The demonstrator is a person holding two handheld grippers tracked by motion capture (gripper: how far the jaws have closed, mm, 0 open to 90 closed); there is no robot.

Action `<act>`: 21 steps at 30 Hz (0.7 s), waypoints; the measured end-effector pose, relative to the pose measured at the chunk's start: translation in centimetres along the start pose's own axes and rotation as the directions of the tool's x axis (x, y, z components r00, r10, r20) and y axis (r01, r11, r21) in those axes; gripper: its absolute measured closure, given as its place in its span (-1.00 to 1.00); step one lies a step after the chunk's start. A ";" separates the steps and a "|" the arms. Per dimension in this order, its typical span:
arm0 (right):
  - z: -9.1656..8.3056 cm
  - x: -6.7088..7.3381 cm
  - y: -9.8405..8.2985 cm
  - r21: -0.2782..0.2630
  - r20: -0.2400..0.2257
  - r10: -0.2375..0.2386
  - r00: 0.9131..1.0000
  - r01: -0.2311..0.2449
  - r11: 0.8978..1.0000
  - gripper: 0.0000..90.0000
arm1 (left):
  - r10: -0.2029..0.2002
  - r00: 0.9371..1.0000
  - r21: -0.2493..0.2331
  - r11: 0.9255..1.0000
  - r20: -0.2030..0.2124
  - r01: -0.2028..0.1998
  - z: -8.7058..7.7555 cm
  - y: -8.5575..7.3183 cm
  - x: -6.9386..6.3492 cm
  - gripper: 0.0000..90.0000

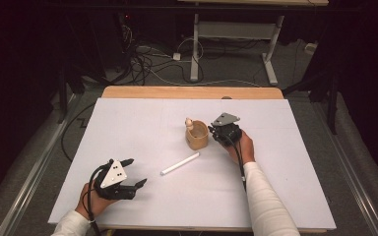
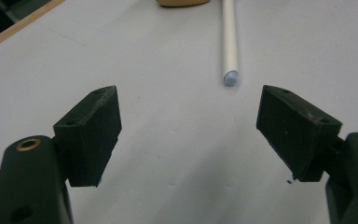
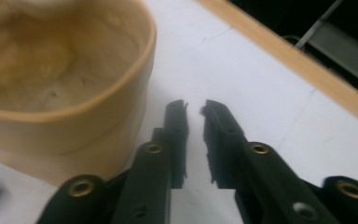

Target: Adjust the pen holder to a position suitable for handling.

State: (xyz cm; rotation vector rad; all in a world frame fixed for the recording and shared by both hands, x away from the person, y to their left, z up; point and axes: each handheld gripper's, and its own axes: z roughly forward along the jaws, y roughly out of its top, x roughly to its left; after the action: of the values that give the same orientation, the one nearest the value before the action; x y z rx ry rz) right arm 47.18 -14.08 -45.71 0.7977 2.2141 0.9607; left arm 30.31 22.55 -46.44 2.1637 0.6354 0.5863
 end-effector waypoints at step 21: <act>-11.0 0.6 -2.1 -0.243 0.060 0.092 0.994 -0.074 0.967 0.18 | 0.005 1.000 0.001 1.000 -0.030 -0.005 -0.1 0.0 0.5 -0.54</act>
State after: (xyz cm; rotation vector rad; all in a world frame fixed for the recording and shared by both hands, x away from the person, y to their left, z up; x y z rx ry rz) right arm 38.43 -19.44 -41.28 0.8032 1.9700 1.1959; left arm 30.64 22.93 -46.28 2.1614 0.6465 0.6218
